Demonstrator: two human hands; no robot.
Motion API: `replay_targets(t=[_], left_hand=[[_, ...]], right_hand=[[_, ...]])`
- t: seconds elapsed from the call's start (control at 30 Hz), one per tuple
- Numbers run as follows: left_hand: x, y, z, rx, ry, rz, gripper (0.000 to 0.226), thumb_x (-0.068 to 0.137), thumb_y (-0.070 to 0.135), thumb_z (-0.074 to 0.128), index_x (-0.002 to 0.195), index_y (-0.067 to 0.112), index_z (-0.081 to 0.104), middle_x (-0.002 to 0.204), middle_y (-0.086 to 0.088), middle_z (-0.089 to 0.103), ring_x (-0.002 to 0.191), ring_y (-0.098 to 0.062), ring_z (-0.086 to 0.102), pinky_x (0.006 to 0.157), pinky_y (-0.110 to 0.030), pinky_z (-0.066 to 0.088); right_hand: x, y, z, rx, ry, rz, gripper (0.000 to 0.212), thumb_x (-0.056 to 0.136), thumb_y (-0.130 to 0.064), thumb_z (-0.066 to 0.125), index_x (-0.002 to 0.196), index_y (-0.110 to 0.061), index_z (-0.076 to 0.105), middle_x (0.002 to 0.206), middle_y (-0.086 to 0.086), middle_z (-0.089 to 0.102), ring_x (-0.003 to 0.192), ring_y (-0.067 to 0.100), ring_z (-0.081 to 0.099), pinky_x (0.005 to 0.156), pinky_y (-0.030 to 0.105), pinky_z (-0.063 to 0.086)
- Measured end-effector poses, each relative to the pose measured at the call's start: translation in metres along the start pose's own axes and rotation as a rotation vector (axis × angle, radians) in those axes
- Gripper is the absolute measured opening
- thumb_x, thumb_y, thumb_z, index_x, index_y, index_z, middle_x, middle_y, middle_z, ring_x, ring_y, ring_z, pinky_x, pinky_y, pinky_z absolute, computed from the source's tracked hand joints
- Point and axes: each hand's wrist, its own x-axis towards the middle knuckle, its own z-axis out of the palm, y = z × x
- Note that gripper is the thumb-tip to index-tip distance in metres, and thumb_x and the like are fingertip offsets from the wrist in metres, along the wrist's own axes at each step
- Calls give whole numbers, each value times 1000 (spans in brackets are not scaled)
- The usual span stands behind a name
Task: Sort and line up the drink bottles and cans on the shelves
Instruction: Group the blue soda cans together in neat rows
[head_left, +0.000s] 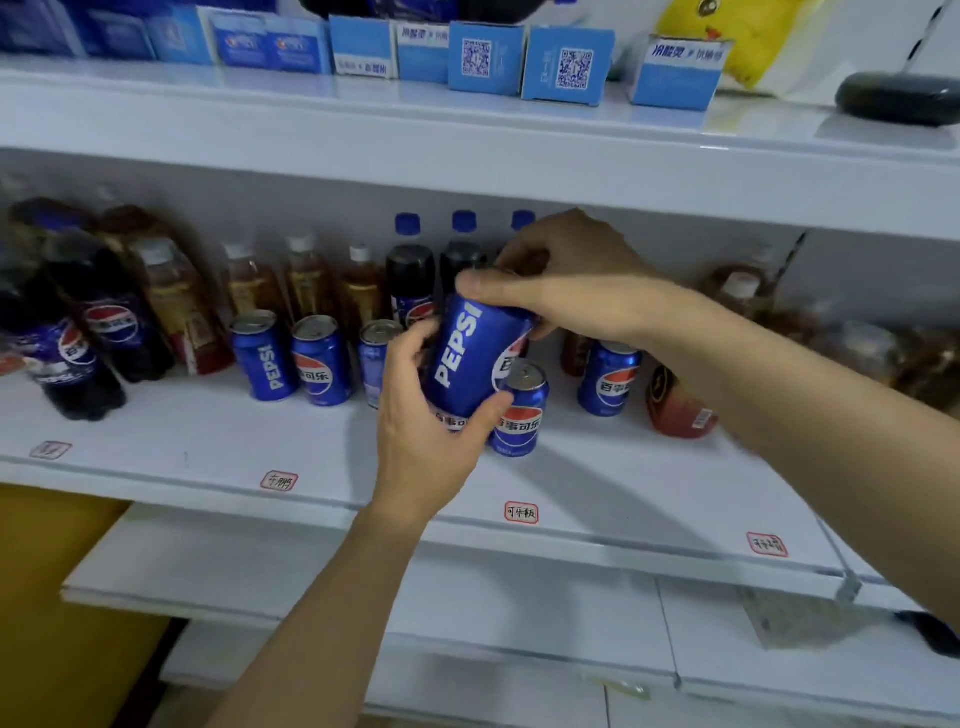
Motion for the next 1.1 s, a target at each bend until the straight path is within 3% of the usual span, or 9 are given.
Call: replay_targets(t=[0.23,0.33,0.4,0.57,0.67,0.77,0.87,0.97,1.1], left_hand=[[-22,-16,-45,-425,-118,-181,62,89,37,76,140,18,46,136,1,64,126,-20,62,96,-27,53],[-23,-25,-51,-466,-238,-249,51,91,7,62,139,12,46,136,4,65,126,-17,62,98,-27,52],[-23,-32,-53,-492,-293,-273,57,91,16,70,142,13,45,139,0,63,128,-20,61,99,-28,51],[-19,-60,-62,-82,-372,-246,67,75,41,84,133,27,53,130,7,63,120,-18,62,95,-35,55],[-27,-74,-60,99,-346,-240,65,75,30,90,129,28,54,125,14,62,115,-10,60,92,-28,53],[-34,-84,-56,132,-309,-292,65,76,23,90,130,28,54,123,15,63,112,-8,61,91,-23,52],[-33,-91,-53,168,-336,-343,69,77,26,90,135,27,52,129,14,62,114,-6,61,90,-17,53],[-31,-93,-51,229,-401,-381,73,78,28,89,140,28,49,133,16,60,115,-4,61,80,-4,48],[-31,-92,-51,247,-452,-398,74,78,29,88,140,32,47,131,21,58,111,3,60,75,1,44]], right_hand=[[-2,13,16,-5,-348,-375,70,89,-39,78,149,-24,47,142,-13,56,119,-7,55,94,14,48],[0,5,27,-58,-343,-376,71,85,-39,82,148,-25,51,146,-13,54,129,-2,52,104,17,45],[3,1,34,-130,-318,-383,62,83,-43,83,138,-26,60,135,-13,61,120,0,57,100,20,47],[3,8,69,-282,-256,-352,59,82,-53,80,131,-27,60,123,-11,64,107,7,59,91,29,51],[-2,22,96,-310,-225,-317,67,81,-53,80,138,-30,54,129,-9,61,114,12,57,95,36,52],[-11,36,117,-172,-40,-254,68,82,-51,81,140,-28,55,133,-9,62,118,8,58,97,31,52],[-24,52,128,88,390,-147,31,91,-33,74,119,-20,68,105,-12,69,92,4,64,77,16,48],[-32,80,128,304,760,3,8,92,-16,63,96,-22,66,85,-18,66,78,8,64,70,25,51],[-32,125,116,249,890,158,7,92,-11,63,92,-18,64,89,-4,69,82,15,65,71,32,52]])
